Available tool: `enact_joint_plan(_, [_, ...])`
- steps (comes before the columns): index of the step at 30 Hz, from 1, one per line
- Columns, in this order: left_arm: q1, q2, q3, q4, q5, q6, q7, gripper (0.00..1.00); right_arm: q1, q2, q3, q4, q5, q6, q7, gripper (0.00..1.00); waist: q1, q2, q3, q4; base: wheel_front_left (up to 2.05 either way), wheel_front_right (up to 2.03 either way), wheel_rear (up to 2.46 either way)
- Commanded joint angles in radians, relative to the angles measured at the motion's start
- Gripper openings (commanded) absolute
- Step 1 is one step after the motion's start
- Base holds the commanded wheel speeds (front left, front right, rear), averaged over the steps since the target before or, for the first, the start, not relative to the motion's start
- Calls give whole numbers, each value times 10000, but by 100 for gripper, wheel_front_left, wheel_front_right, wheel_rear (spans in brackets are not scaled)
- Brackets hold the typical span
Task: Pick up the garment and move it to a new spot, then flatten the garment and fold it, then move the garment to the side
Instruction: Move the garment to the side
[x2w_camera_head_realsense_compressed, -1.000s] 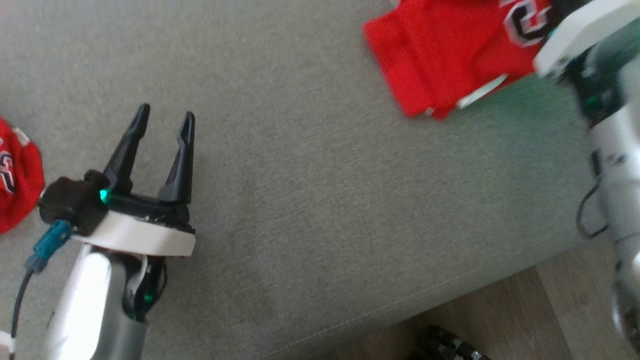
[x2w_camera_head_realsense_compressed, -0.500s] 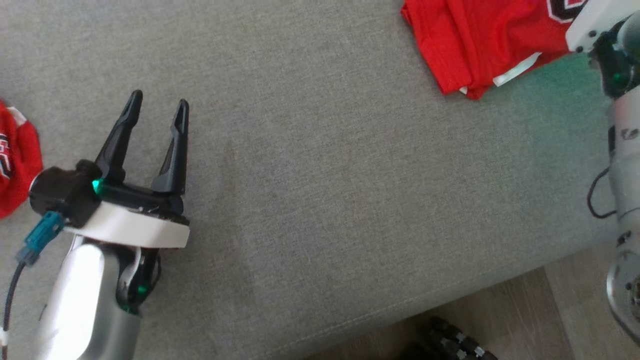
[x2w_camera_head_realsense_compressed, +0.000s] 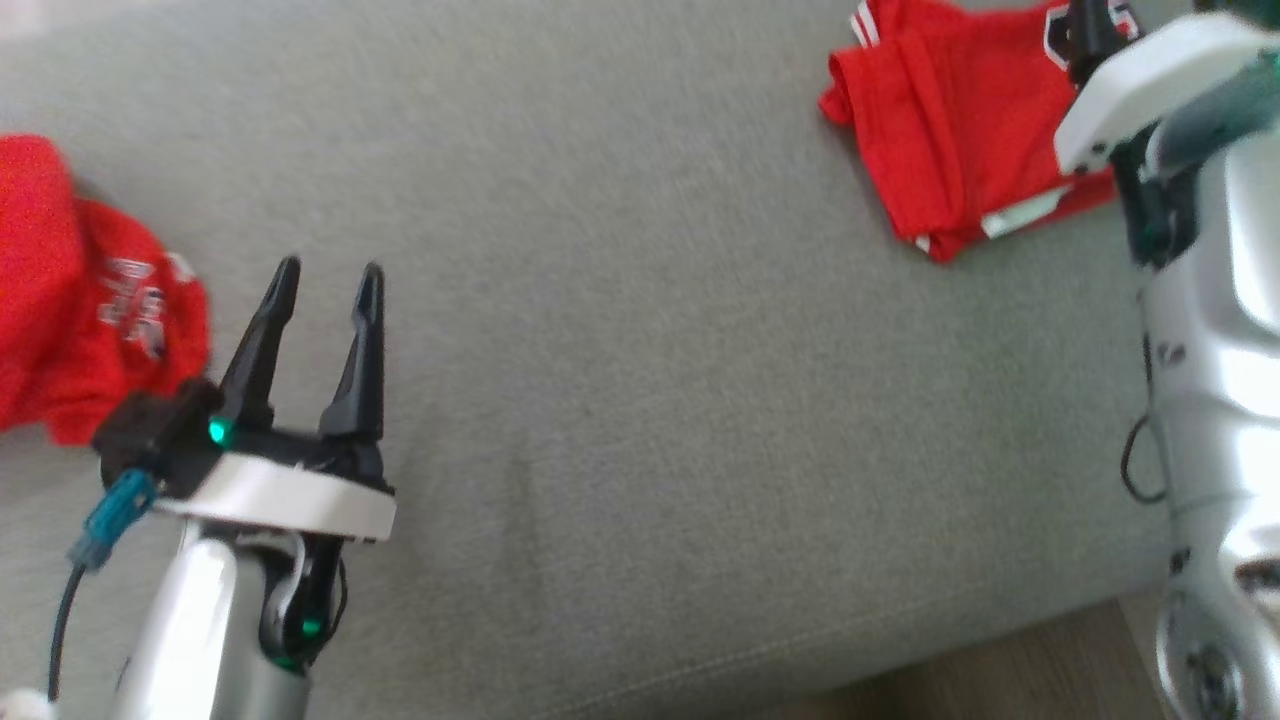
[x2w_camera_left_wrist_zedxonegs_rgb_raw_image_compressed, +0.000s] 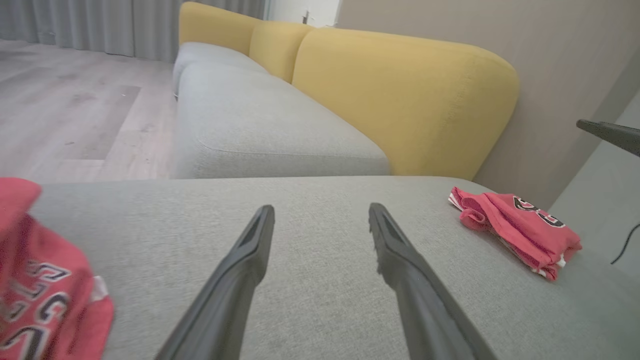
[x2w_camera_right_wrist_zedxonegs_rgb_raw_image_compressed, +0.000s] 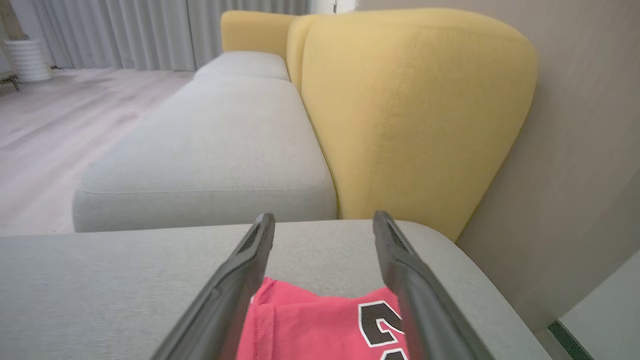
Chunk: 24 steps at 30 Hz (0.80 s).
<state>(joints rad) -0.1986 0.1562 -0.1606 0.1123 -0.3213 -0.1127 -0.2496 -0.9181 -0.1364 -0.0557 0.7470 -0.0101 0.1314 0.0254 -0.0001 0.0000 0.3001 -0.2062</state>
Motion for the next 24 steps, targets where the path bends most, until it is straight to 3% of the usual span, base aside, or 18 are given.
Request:
enact_joint_plan(1, [-66, 90, 443, -296, -59, 69, -115, 100, 11, 43, 214, -506, 103, -7, -133, 100, 1, 0, -765, 509, 0, 0, 0])
enact_joint_plan(9, [774, -99, 1264, -261, 68, 439, -120, 100, 2463, -79, 1087, -2617, 1275, -7, -537, 100, 1, 0, -2278, 1486, 0, 0, 0])
enact_joint_plan(14, [1177, -298, 1770, -375, -20, 640, -121, 100, 4183, -290, 1846, -3766, 1913, -7, -1228, 100, 1, 0, -2681, 1927, 0, 0, 0])
enact_joint_plan(24, [1806, -686, 2067, -425, 202, 322, -121, 100, 6468, -347, 2161, -4102, 2362, -7, -2700, 100, 1, 0, -2894, 2339, 0, 0, 0])
